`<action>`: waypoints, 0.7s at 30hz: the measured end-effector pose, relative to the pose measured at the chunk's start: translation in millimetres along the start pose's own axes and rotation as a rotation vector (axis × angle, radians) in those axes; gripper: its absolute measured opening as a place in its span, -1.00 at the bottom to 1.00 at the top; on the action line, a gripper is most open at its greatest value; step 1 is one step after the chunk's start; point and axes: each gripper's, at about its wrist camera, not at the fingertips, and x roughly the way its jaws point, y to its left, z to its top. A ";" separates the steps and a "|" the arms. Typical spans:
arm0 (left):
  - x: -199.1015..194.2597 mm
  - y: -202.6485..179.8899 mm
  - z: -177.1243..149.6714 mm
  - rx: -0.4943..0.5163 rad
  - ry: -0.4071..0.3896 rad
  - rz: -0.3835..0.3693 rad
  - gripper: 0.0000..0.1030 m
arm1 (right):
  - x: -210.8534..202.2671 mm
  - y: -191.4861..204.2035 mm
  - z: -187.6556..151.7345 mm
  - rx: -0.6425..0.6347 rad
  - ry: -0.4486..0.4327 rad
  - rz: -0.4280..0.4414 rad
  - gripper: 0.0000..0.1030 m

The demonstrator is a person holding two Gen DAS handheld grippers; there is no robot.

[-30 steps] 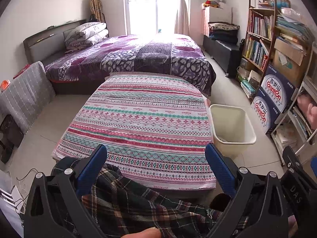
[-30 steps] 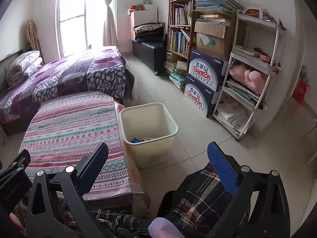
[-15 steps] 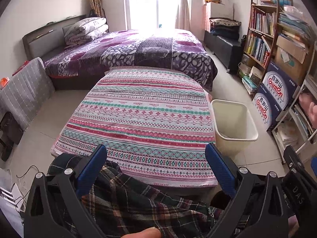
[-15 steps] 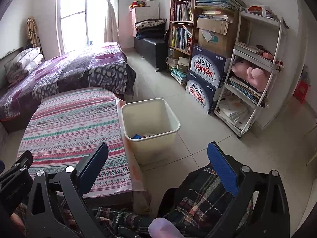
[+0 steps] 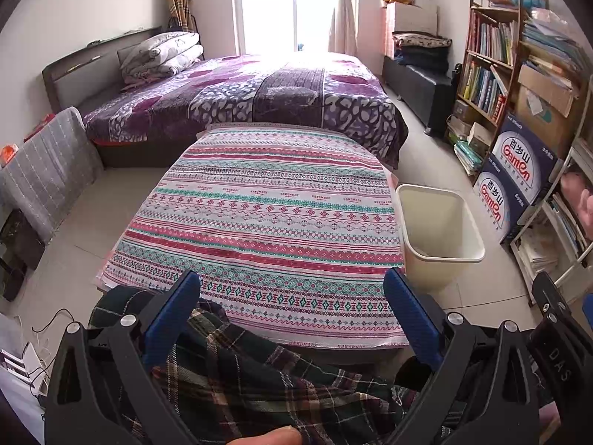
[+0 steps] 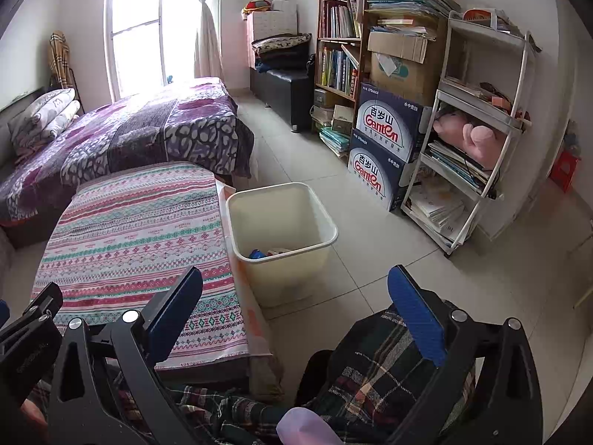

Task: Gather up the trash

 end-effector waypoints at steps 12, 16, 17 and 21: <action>3.5 0.6 0.0 -0.001 0.012 -0.002 0.87 | 4.2 2.6 -6.5 0.002 0.013 0.003 0.86; 4.3 0.5 -0.3 0.005 0.009 0.001 0.87 | 4.4 3.6 -7.8 0.003 0.016 0.004 0.86; 4.4 0.4 -0.5 0.007 0.007 0.000 0.87 | 4.5 3.8 -8.1 0.004 0.016 0.004 0.86; 4.8 -2.7 -0.7 0.020 -0.004 -0.003 0.87 | 5.8 4.1 -8.9 0.005 0.024 0.002 0.86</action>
